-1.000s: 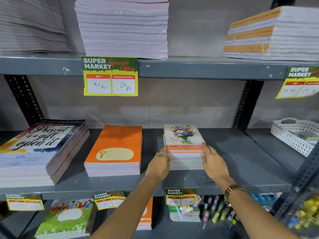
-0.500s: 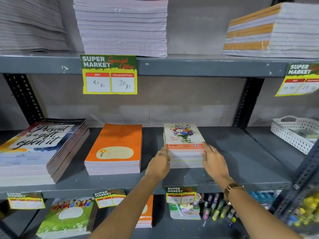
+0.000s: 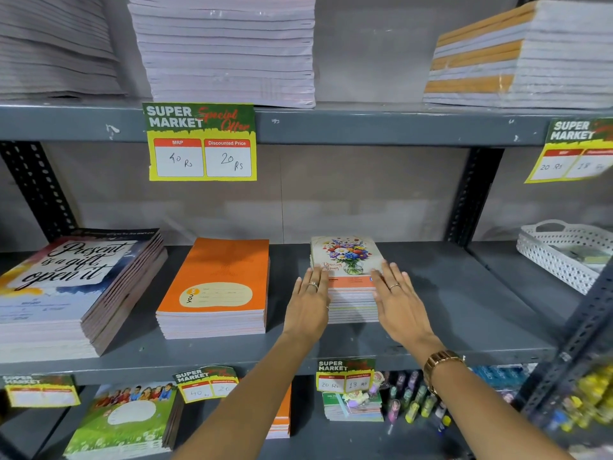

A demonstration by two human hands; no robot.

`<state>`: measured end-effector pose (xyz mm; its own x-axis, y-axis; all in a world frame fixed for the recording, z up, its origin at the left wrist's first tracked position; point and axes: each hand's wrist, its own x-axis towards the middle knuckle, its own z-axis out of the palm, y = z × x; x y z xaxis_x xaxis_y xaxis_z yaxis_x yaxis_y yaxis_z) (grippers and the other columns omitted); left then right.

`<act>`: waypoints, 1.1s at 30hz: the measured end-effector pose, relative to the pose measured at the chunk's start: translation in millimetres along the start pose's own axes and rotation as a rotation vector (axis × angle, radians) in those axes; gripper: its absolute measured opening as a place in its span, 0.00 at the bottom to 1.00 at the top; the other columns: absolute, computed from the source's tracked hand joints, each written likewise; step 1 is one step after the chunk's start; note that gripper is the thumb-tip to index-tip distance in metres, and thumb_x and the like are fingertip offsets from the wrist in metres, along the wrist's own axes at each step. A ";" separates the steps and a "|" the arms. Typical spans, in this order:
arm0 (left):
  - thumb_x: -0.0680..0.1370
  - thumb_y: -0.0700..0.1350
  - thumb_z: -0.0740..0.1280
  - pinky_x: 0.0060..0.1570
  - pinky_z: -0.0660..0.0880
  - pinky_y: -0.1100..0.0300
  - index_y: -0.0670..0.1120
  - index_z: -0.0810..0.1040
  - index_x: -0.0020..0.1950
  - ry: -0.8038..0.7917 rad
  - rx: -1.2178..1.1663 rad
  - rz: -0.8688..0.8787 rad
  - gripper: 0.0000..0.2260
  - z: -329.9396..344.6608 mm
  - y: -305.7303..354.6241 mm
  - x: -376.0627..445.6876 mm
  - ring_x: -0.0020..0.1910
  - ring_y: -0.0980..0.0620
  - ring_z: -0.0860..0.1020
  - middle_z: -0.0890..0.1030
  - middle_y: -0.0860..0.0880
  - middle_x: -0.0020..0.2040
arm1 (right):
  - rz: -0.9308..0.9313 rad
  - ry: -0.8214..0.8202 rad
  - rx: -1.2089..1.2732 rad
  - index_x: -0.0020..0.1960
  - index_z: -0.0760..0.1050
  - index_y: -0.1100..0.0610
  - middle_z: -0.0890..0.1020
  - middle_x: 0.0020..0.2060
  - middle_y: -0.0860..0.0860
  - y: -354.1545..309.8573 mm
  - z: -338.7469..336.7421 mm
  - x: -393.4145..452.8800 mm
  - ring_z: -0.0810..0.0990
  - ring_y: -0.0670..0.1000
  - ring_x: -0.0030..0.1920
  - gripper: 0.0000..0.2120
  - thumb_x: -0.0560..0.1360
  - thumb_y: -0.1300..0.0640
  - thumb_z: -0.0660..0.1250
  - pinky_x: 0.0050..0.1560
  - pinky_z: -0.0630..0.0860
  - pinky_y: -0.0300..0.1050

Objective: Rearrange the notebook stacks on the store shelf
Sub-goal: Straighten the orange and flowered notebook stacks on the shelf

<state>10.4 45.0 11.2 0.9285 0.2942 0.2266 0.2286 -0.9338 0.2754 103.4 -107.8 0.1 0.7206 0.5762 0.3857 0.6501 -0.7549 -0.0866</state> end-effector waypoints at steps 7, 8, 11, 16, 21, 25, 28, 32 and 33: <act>0.80 0.40 0.56 0.75 0.42 0.57 0.45 0.48 0.76 0.010 0.013 0.051 0.27 2.1 -1.8 4.4 0.78 0.50 0.49 0.51 0.46 0.78 | -0.015 -0.009 0.068 0.74 0.58 0.56 0.64 0.73 0.54 3.6 0.5 2.0 0.58 0.52 0.75 0.22 0.81 0.58 0.53 0.75 0.46 0.45; 0.80 0.39 0.56 0.74 0.42 0.58 0.45 0.48 0.76 0.010 0.018 0.058 0.26 1.3 -2.2 4.7 0.77 0.50 0.49 0.52 0.46 0.78 | -0.017 -0.002 0.074 0.73 0.60 0.57 0.66 0.73 0.54 3.4 0.8 1.9 0.59 0.52 0.75 0.21 0.80 0.59 0.54 0.75 0.47 0.45; 0.80 0.38 0.55 0.74 0.43 0.59 0.45 0.49 0.76 0.021 0.026 0.066 0.25 0.7 -3.6 6.8 0.77 0.51 0.50 0.53 0.46 0.78 | -0.026 0.020 0.090 0.72 0.63 0.58 0.69 0.71 0.56 3.8 1.4 2.0 0.63 0.54 0.73 0.20 0.79 0.61 0.56 0.74 0.49 0.46; 0.80 0.37 0.56 0.75 0.46 0.59 0.45 0.50 0.76 0.032 0.002 0.060 0.26 0.3 -3.2 7.6 0.77 0.51 0.52 0.54 0.47 0.78 | -0.027 0.061 0.079 0.69 0.69 0.60 0.74 0.67 0.57 4.8 4.7 2.9 0.69 0.56 0.70 0.19 0.78 0.62 0.60 0.73 0.55 0.51; 0.80 0.38 0.56 0.75 0.48 0.58 0.46 0.52 0.76 0.036 -0.015 0.055 0.25 0.1 -4.2 8.6 0.77 0.50 0.53 0.55 0.47 0.78 | -0.019 0.076 0.070 0.68 0.70 0.60 0.75 0.66 0.58 5.5 6.3 3.4 0.70 0.56 0.69 0.19 0.77 0.62 0.62 0.72 0.58 0.53; 0.80 0.38 0.57 0.75 0.50 0.56 0.47 0.51 0.76 0.001 -0.018 0.032 0.26 -0.2 -4.3 9.2 0.77 0.49 0.53 0.55 0.48 0.78 | -0.016 0.016 0.075 0.72 0.63 0.57 0.68 0.72 0.55 3.6 2.7 3.4 0.62 0.53 0.73 0.21 0.80 0.60 0.56 0.75 0.54 0.48; 0.79 0.39 0.58 0.75 0.53 0.54 0.47 0.51 0.76 -0.020 -0.022 0.040 0.27 -3.1 -4.8 7.2 0.77 0.49 0.52 0.54 0.48 0.78 | 0.000 -0.022 0.047 0.74 0.60 0.55 0.65 0.73 0.53 0.0 -1.2 3.2 0.59 0.52 0.75 0.22 0.80 0.59 0.54 0.75 0.55 0.48; 0.82 0.47 0.53 0.75 0.44 0.50 0.47 0.49 0.76 -0.073 0.062 0.118 0.24 -7.0 -11.5 4.6 0.78 0.49 0.48 0.53 0.48 0.78 | 0.054 -0.119 -0.020 0.75 0.54 0.52 0.59 0.76 0.51 -5.2 -9.6 1.9 0.53 0.50 0.76 0.23 0.81 0.54 0.50 0.76 0.49 0.52; 0.82 0.49 0.51 0.75 0.43 0.48 0.47 0.48 0.76 -0.061 0.093 0.138 0.24 -6.8 -15.6 3.1 0.78 0.49 0.47 0.52 0.48 0.78 | 0.059 -0.133 -0.052 0.76 0.52 0.52 0.58 0.76 0.51 -6.6 -9.4 0.8 0.51 0.50 0.76 0.24 0.81 0.53 0.49 0.76 0.46 0.53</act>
<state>7.7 61.8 14.0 0.9683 0.1516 0.1983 0.1213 -0.9801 0.1571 97.5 -105.3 9.6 0.7847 0.5645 0.2560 0.5951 -0.8017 -0.0565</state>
